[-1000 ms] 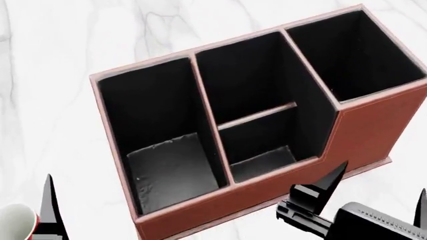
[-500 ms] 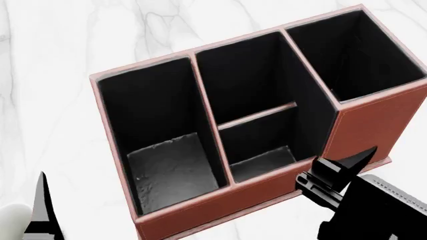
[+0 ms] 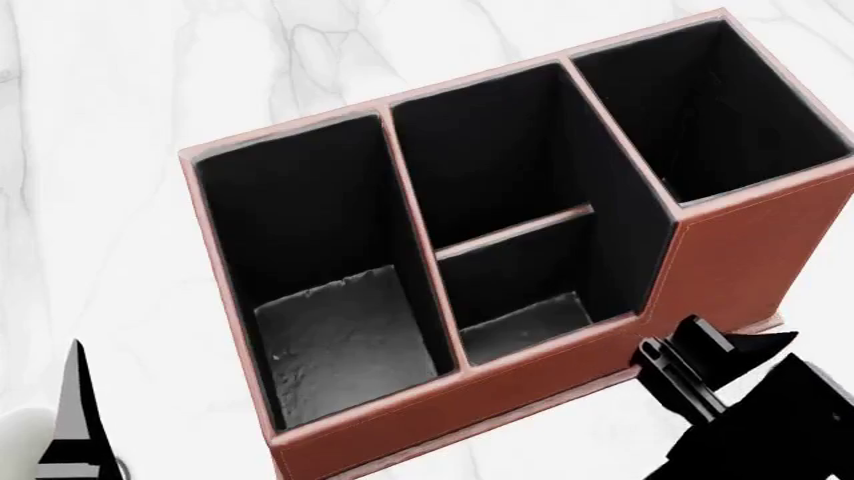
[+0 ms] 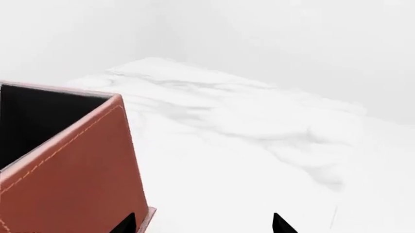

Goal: Pick up the book and place it in the left compartment of the caddy.

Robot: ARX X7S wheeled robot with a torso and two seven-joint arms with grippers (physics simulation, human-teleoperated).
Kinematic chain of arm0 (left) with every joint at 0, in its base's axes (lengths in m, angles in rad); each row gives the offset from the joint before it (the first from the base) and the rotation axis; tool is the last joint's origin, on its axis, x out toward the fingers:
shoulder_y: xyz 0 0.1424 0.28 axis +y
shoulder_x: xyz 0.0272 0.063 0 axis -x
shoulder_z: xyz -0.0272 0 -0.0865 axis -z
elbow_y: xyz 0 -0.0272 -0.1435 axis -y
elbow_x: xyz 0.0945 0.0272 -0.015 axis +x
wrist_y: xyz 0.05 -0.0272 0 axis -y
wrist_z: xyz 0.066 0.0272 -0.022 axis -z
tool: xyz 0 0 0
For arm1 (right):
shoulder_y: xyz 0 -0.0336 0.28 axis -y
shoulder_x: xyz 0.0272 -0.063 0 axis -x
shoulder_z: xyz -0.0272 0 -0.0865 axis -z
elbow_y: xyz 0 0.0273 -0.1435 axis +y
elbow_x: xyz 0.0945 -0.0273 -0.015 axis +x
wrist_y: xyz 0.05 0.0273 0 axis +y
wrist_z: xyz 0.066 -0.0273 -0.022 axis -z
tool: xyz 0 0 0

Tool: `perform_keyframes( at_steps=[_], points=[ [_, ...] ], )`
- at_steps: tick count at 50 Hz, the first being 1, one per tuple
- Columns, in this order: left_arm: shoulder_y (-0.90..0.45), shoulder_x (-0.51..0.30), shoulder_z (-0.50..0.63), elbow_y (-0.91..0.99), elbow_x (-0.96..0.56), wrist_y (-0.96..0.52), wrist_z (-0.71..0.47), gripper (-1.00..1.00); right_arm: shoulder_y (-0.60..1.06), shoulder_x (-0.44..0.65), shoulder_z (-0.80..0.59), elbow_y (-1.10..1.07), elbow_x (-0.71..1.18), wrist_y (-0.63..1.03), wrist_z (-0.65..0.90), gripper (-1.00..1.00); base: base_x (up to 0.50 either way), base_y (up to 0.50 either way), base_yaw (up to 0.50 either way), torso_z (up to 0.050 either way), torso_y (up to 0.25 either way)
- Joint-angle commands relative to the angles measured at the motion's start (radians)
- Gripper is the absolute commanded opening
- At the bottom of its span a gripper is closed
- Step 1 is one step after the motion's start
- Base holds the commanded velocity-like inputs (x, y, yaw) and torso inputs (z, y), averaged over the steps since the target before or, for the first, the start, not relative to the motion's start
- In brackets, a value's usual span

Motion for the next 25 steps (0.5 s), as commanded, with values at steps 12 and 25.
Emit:
perform_keyframes(
  at_steps=[12, 25],
  points=[
    [0.0, 0.009, -0.038, 0.006, -0.054, 0.014, 0.036, 1.0, 0.013, -0.013, 0.06, 0.078, 0.185, -0.061, 0.178, 1.0, 0.0, 0.0, 0.0, 0.0, 0.0],
    [-0.003, 0.001, -0.033, 0.003, -0.059, 0.018, 0.027, 1.0, 0.016, -0.004, 0.068, 0.084, 0.25, -0.058, 0.304, 1.0, 0.0, 0.0, 0.0, 0.0, 0.0]
  ],
)
